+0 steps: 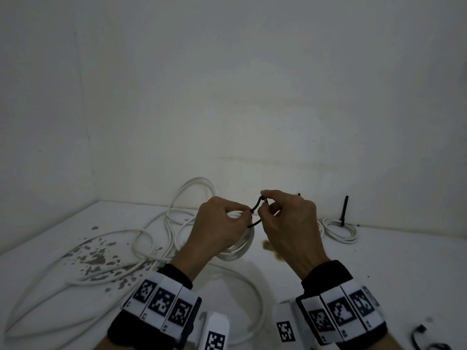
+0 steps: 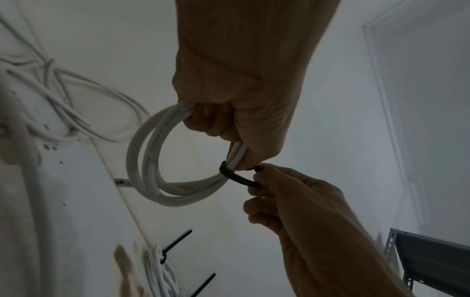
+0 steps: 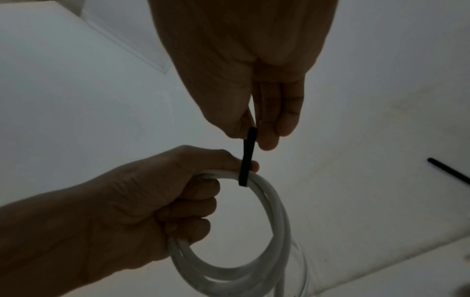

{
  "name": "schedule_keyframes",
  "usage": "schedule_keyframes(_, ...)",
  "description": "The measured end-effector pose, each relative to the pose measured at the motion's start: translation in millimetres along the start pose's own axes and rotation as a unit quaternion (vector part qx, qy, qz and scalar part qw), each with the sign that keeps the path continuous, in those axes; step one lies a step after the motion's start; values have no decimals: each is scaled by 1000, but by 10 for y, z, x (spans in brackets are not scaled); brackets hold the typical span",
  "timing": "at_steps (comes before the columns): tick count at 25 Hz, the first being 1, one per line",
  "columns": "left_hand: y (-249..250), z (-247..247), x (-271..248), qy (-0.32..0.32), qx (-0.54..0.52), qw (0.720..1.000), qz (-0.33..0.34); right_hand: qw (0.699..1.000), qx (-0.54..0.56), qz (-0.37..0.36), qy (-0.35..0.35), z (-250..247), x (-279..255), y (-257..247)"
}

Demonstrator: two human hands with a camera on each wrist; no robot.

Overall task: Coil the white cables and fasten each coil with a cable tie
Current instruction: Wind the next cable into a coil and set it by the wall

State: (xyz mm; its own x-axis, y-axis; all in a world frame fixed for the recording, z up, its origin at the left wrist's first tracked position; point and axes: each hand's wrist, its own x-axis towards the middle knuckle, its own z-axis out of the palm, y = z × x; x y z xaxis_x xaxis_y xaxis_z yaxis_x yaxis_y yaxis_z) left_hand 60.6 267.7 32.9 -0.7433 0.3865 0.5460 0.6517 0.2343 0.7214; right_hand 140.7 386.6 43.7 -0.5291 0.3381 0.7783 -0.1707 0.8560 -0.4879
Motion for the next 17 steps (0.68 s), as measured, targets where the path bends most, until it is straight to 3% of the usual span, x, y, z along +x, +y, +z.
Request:
schedule_keyframes(7, 8, -64, 17, 6, 39, 999, 12, 997, -50, -55, 9, 75, -30, 49)
schedule_keyframes(10, -3, -40, -19, -15, 49, 998, 27, 996, -65, -62, 3, 116, -54, 80)
schedule_keyframes(17, -19, -86, 4, 7, 55, 998, 5, 995, -72, -61, -31, 33, -18, 49)
